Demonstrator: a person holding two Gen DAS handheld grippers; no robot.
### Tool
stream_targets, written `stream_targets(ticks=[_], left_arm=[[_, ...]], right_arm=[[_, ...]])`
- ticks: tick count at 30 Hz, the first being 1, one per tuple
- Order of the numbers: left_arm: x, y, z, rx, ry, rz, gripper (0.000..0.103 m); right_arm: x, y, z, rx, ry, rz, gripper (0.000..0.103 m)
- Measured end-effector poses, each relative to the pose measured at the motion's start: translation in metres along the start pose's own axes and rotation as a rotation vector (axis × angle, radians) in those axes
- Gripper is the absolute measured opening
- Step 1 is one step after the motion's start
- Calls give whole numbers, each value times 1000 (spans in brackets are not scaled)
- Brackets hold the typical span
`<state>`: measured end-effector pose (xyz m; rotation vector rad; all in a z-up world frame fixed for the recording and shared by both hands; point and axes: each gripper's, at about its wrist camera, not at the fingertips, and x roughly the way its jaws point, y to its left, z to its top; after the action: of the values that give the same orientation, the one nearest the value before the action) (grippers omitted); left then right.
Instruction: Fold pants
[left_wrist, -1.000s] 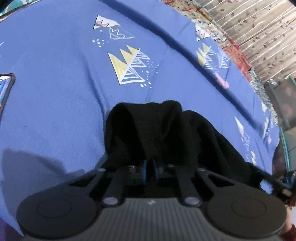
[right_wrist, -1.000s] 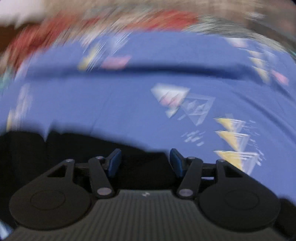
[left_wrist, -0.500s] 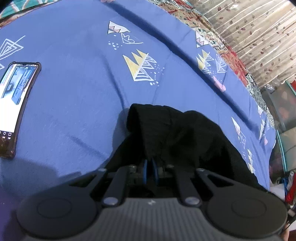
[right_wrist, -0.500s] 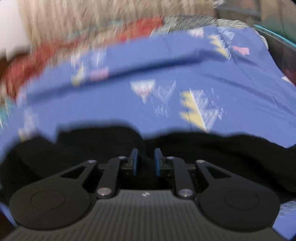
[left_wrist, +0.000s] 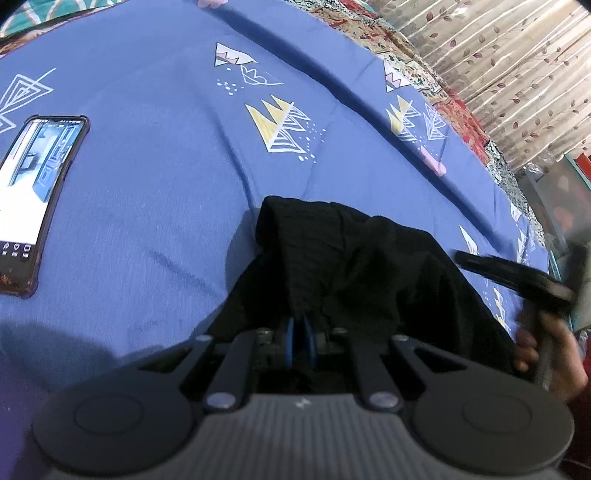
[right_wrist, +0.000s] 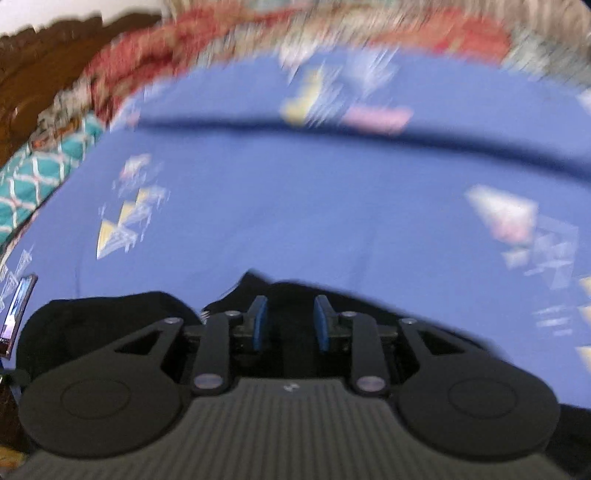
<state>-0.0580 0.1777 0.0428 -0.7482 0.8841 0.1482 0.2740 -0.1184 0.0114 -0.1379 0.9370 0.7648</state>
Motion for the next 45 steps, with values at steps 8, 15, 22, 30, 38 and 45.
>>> stream_targets(ticks=[8, 15, 22, 30, 38, 45], left_arm=[[3, -5, -9, 46, 5, 20, 8], [0, -4, -6, 43, -3, 6, 8], [-2, -16, 9, 83, -39, 3, 8], [6, -24, 21, 88, -61, 30, 8], [-8, -37, 34, 153, -86, 76, 29], [-14, -47, 63, 220, -136, 107, 82]], right_arm=[[32, 66, -24, -94, 138, -26, 74], [-13, 17, -13, 88, 13, -32, 8], [-161, -122, 13, 419, -390, -204, 8], [-277, -264, -52, 766, -617, -641, 9], [-267, -289, -182, 1019, -580, -659, 57], [-250, -225, -203, 919, -473, -285, 57]])
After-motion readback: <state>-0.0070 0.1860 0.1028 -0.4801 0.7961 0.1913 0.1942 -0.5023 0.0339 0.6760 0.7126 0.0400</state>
